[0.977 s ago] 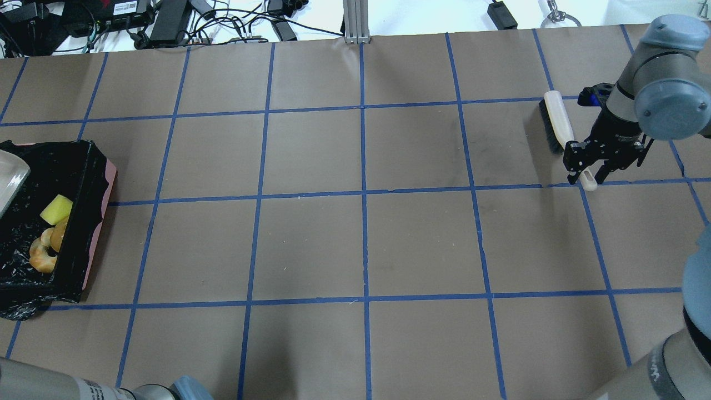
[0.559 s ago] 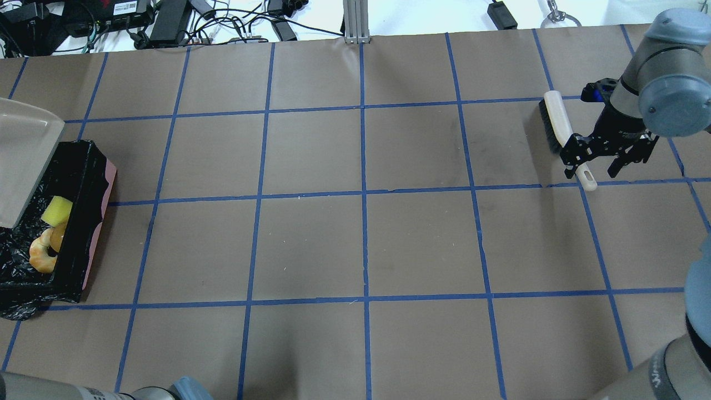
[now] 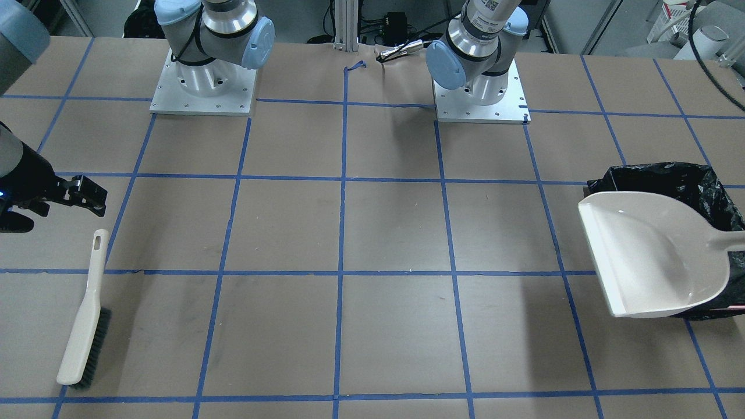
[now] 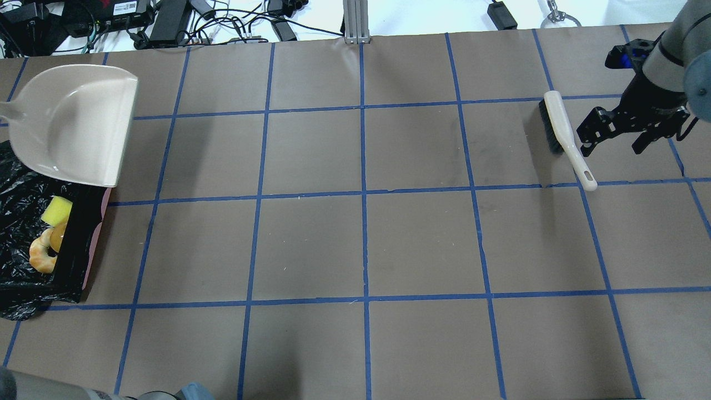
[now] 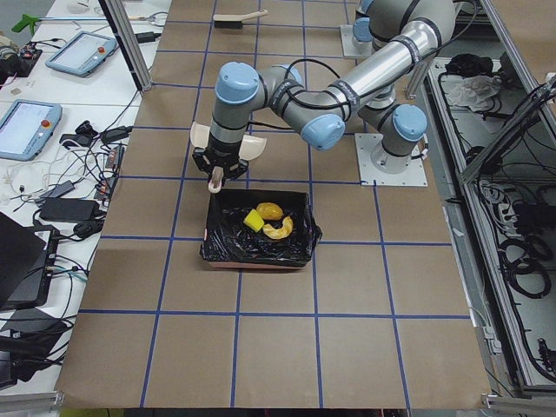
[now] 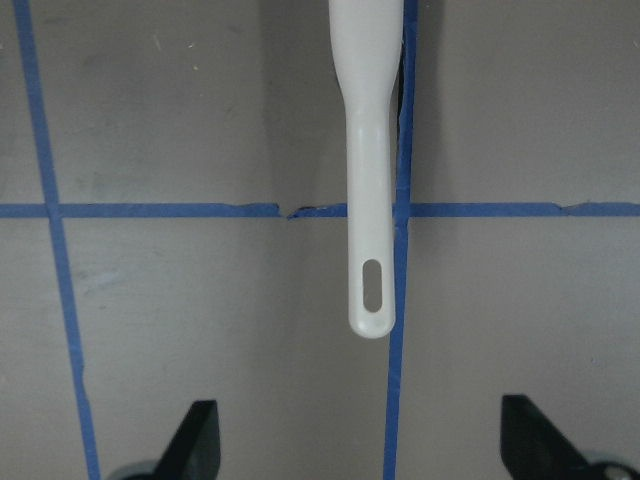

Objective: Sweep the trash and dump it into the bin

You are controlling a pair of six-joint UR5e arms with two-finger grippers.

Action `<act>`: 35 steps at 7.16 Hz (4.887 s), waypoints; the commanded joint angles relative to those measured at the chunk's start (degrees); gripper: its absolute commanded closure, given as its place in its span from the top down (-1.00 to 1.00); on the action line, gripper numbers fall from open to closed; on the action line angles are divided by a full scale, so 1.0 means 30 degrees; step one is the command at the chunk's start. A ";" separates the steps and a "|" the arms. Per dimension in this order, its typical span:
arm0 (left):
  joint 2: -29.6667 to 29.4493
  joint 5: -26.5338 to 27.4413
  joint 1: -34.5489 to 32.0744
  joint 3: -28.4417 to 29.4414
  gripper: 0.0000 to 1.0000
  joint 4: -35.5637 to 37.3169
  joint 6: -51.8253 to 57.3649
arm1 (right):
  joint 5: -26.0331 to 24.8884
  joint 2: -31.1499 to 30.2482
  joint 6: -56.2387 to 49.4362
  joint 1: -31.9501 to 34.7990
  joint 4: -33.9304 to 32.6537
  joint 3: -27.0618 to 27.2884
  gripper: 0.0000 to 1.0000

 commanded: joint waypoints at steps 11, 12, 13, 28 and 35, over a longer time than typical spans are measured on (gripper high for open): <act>-0.5879 0.3855 -0.8393 0.0497 -1.00 0.2565 -0.8342 | 0.0048 -0.3596 0.6611 0.6406 0.1935 -0.0846 1.00; -0.5588 0.3855 -0.8396 0.0351 -1.00 0.2594 -0.8137 | 0.0108 -0.3597 0.6582 0.6406 0.2524 -0.1196 1.00; -0.5672 0.3855 -0.8396 0.0234 -1.00 0.2594 -0.8019 | 0.0079 -0.3597 0.6581 0.6435 0.2646 -0.1229 1.00; -0.0731 0.3857 -0.9153 -0.0003 0.26 -0.3055 -2.1814 | 0.0167 -0.3567 0.6699 0.6846 0.2764 -0.1053 1.00; 0.3613 0.2272 -1.1499 -0.0614 1.00 -0.7836 -4.3967 | 0.0050 -0.3538 0.6699 0.6875 0.2881 -0.1053 1.00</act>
